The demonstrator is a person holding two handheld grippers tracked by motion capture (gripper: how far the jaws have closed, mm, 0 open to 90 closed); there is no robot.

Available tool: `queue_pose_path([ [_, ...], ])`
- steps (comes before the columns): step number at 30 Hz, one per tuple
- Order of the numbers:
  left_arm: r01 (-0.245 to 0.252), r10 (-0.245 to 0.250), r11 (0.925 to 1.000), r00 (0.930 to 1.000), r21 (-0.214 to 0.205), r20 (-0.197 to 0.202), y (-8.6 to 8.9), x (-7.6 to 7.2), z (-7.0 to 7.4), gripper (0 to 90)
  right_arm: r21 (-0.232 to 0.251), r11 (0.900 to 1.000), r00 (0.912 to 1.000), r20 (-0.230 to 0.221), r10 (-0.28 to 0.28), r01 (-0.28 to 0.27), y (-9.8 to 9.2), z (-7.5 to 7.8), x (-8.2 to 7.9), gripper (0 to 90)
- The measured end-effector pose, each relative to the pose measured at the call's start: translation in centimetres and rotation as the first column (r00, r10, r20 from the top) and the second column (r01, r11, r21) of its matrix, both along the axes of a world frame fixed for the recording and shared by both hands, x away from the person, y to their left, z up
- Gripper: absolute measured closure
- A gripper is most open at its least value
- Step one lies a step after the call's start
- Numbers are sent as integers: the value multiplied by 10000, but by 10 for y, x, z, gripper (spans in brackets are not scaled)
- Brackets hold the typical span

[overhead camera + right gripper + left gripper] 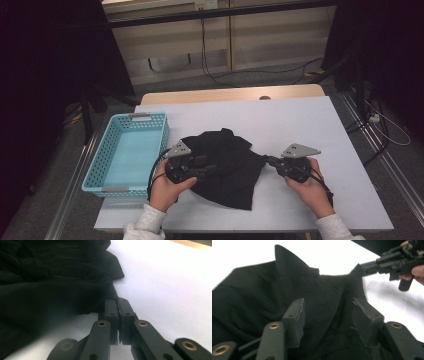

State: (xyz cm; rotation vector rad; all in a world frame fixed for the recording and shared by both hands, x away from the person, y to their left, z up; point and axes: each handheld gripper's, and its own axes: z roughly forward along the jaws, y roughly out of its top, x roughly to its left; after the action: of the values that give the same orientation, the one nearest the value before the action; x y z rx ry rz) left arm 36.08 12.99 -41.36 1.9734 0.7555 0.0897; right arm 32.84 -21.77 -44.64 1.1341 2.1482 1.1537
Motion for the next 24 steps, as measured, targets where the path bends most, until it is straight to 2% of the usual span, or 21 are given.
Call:
queue_pose_path([
  [5,329,-328,9993,9994,186,-83,-3,-7,-6,387,-274,9993,9997,13,-256,257,-3,-1,2,870],
  [9,607,-606,9979,9982,224,-43,-8,-9,-10,347,-228,9974,9977,80,-675,677,-14,0,4,871],
  [11,688,-686,9974,9976,200,-124,-11,-10,-11,329,-490,9927,9938,222,-1090,1100,-24,2,4,871],
  [16,1132,-1130,9934,9935,174,-96,-21,-12,-13,317,-149,9793,9794,126,-2017,2019,-55,0,2,871],
  [19,1396,-1392,9901,9901,175,-202,-27,-14,-16,327,45,9724,9723,138,-2332,2332,-67,0,0,870],
  [20,1452,-1447,9892,9892,221,-212,-29,-15,-16,330,140,9713,9713,88,-2375,2374,-70,-1,0,870],
  [24,1763,-1751,9834,9841,435,-312,-38,-17,-22,359,-44,9724,9724,25,-2332,2332,-69,-3,-1,869],
])
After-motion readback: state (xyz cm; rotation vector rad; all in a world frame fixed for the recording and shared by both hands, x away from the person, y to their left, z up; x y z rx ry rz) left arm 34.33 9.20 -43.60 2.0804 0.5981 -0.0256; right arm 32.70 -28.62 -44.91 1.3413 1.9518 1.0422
